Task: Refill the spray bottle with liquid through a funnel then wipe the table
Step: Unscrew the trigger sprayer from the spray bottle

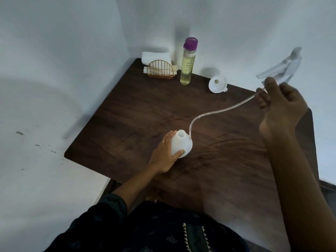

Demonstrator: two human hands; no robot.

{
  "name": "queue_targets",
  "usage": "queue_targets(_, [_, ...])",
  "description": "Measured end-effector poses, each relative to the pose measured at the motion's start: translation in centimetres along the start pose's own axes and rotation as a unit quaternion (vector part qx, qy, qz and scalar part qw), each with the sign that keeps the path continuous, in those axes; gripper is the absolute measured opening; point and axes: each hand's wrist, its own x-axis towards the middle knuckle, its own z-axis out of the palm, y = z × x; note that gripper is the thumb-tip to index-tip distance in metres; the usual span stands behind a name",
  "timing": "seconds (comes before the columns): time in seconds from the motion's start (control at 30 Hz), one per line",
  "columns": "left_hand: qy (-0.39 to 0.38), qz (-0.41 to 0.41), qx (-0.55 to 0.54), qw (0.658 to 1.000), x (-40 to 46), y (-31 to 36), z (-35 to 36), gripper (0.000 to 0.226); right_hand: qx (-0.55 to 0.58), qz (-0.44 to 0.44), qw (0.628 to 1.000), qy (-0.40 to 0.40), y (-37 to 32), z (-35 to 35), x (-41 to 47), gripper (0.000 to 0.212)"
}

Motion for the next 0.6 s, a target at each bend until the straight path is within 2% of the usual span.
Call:
queue_targets(0.1, [0.001,0.003,0.001,1.0,-0.1,0.1,-0.1,0.078,0.015,0.088,0.995,0.052,2.8,-1.9,0.9,0.022])
queue_targets(0.27, [-0.002,0.007,0.004,1.0,-0.1,0.2,-0.1,0.077,-0.035,0.208,0.97,0.118,8.4,-5.6,1.1,0.019])
queue_targets(0.37, [-0.005,0.001,0.005,1.0,0.0,0.2,-0.1,0.078,-0.075,0.29,0.948,0.107,11.1,-7.1,0.6,0.024])
queue_targets(0.6, [0.002,0.006,-0.005,1.0,-0.1,0.1,0.0,0.077,-0.192,0.361,0.912,0.044,15.2,-6.6,-2.1,0.017])
